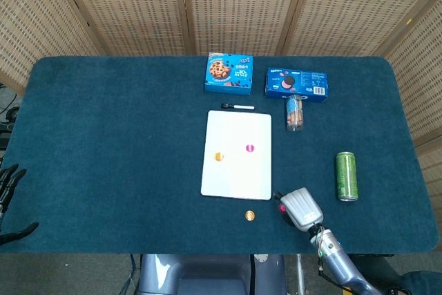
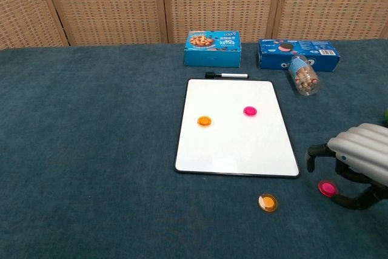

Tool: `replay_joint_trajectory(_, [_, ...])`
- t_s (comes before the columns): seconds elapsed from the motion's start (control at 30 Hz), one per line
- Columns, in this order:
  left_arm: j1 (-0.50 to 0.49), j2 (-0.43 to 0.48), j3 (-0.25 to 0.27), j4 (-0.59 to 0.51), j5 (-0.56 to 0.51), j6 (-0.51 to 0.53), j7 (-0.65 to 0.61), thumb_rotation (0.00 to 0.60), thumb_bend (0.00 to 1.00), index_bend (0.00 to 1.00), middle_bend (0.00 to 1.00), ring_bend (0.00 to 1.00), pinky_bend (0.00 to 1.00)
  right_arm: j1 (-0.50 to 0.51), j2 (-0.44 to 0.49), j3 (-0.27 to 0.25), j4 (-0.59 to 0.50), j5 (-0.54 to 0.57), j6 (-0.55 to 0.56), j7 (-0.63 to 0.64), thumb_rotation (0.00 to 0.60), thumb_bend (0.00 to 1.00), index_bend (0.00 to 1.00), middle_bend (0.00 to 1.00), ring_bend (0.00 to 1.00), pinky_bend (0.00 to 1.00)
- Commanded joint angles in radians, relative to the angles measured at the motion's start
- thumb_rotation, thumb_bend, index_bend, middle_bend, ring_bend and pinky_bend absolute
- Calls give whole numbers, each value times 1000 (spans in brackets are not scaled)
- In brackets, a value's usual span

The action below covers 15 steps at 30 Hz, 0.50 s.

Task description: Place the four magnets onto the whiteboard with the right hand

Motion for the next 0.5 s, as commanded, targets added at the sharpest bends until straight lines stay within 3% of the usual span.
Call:
replay_joint_trajectory(0.03, [1, 1, 0, 0, 0, 1, -2, 600, 0, 0, 0, 0, 0, -2, -4, 3, 4, 3, -5, -6, 600, 337, 369, 952, 942, 1000])
replay_joint_trajectory(0.5, [0, 3, 1, 2, 0, 0, -12, 600, 0, 0, 0, 0, 0, -14, -28, 7, 41, 0, -28, -3, 600, 337, 373, 952, 942, 1000])
